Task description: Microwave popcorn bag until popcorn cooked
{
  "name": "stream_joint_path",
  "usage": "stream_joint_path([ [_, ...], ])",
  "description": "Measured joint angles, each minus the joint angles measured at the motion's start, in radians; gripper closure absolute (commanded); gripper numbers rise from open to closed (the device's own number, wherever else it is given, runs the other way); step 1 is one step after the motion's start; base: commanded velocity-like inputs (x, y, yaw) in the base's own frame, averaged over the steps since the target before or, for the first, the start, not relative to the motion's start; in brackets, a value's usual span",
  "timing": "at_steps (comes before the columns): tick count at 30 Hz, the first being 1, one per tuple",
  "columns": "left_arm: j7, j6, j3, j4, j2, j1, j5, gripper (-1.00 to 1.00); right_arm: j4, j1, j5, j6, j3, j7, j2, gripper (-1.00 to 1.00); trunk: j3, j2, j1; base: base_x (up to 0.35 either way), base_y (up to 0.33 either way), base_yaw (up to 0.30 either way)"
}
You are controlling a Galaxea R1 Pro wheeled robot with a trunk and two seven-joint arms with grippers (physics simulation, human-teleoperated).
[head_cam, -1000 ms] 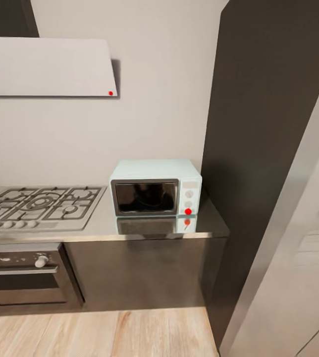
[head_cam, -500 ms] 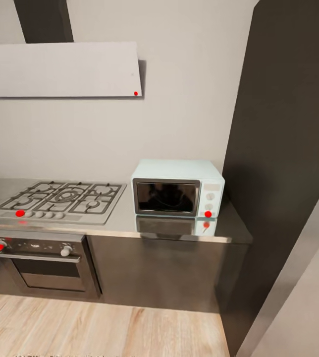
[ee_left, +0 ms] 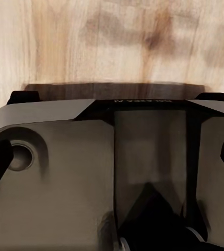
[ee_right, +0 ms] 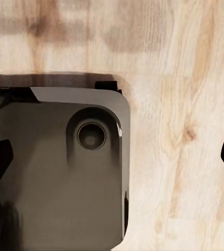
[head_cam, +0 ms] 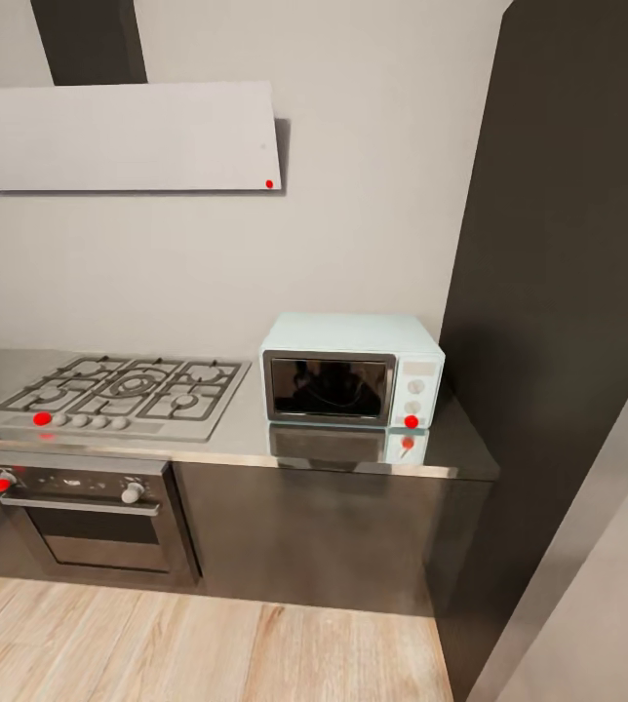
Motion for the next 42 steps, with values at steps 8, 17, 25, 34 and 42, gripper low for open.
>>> stream_joint_path([
  [8,0.0,0.0,0.0,0.0,-0.001,0.0,-0.001,-1.0,-0.001,0.0,0.005,0.002,0.003,0.001,0.003,-1.0,0.0,0.0,0.0,0.091,0.0,0.0],
  [17,0.0,0.0,0.0,0.0,-0.001,0.0,-0.002,-1.0,-0.002,0.0,0.012,0.0,0.004,0.008,0.004,-1.0,0.0,0.0,0.0,0.056,0.0,0.0],
  [25,0.0,0.0,0.0,0.0,-0.001,0.0,-0.002,-1.0,-0.031,-0.001,0.057,-0.003,0.005,0.006,0.016,-1.0,0.0,0.0,0.0,0.0,0.0,0.0],
  [34,0.0,0.0,0.0,0.0,-0.001,0.0,-0.001,-1.0,-0.683,-0.003,0.173,0.368,0.006,0.028,0.137,-1.0,0.0,0.0,0.0,0.0,0.0,0.0],
  [42,0.0,0.0,-0.001,0.0,-0.002,0.0,-0.002,-1.0,-1.152,-0.089,0.166,0.813,0.076,0.098,0.199,-1.0,0.0,0.0,0.0,0.0,0.0,0.0],
])
